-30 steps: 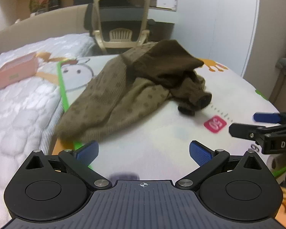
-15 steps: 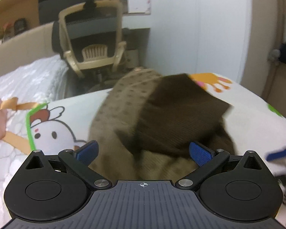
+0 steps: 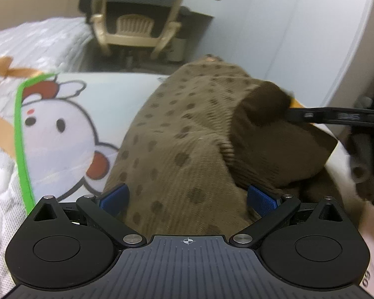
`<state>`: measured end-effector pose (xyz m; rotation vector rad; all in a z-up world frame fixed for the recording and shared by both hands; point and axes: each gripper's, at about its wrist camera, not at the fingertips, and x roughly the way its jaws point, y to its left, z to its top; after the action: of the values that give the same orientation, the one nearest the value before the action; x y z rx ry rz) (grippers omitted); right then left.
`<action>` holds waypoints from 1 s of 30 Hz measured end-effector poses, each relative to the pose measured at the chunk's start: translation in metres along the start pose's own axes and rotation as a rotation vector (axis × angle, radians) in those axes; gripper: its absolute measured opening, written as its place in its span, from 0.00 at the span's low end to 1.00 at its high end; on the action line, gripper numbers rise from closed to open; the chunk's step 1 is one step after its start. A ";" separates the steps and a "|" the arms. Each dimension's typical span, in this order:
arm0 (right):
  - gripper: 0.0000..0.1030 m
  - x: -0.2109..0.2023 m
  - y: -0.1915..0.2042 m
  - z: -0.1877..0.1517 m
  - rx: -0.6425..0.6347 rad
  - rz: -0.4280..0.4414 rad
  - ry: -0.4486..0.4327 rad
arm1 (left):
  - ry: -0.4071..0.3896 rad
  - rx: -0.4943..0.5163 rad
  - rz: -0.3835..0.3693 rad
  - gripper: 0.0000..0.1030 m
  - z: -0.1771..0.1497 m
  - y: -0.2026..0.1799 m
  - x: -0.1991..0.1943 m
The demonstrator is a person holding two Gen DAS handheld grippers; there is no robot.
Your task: Fold clothes
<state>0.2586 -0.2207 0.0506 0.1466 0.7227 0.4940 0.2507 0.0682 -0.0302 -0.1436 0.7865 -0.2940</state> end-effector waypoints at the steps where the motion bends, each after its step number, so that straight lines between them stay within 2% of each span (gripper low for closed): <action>1: 0.58 0.013 -0.003 -0.003 0.022 0.027 0.022 | 0.006 -0.016 -0.009 1.00 -0.001 0.000 0.002; 4: 0.53 0.021 -0.008 -0.014 0.096 0.098 0.034 | 0.024 -0.022 -0.069 1.00 -0.003 -0.009 0.006; 6: 0.50 0.007 -0.009 -0.021 0.101 0.140 0.060 | 0.034 0.018 -0.115 1.00 -0.006 -0.026 0.004; 8: 0.48 -0.009 -0.007 -0.034 0.075 0.145 0.087 | 0.051 0.081 -0.170 1.00 -0.012 -0.051 -0.001; 13: 0.48 -0.080 -0.006 -0.081 0.038 0.134 0.153 | 0.116 0.212 -0.363 1.00 -0.037 -0.109 -0.029; 14: 0.48 -0.096 -0.006 -0.089 0.030 0.125 0.154 | 0.133 0.231 -0.379 1.00 -0.042 -0.114 -0.036; 15: 0.48 -0.113 -0.006 -0.097 0.023 0.116 0.155 | 0.145 0.244 -0.382 1.00 -0.047 -0.117 -0.042; 18: 0.48 -0.155 -0.006 -0.107 0.009 0.073 0.090 | 0.091 0.294 -0.296 1.00 -0.053 -0.118 -0.072; 23: 0.50 -0.200 0.004 -0.104 -0.035 0.082 -0.074 | -0.103 0.433 -0.168 1.00 -0.057 -0.132 -0.129; 25: 0.52 -0.191 0.017 -0.102 -0.110 0.087 -0.066 | -0.179 0.488 -0.117 1.00 -0.059 -0.139 -0.151; 27: 0.50 -0.170 0.026 -0.106 -0.166 0.070 -0.007 | -0.187 0.542 -0.120 1.00 -0.069 -0.157 -0.152; 28: 0.32 -0.158 0.029 -0.109 -0.186 0.052 0.026 | -0.192 0.572 -0.109 1.00 -0.073 -0.166 -0.147; 29: 0.21 -0.150 0.031 -0.111 -0.198 0.028 0.046 | -0.198 0.602 -0.098 1.00 -0.077 -0.175 -0.142; 30: 0.17 -0.146 0.034 -0.110 -0.212 0.011 0.045 | -0.203 0.632 -0.088 1.00 -0.080 -0.183 -0.137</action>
<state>0.0787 -0.2657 0.0656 -0.0586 0.7090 0.5827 0.0639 -0.0643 0.0496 0.3836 0.4579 -0.5876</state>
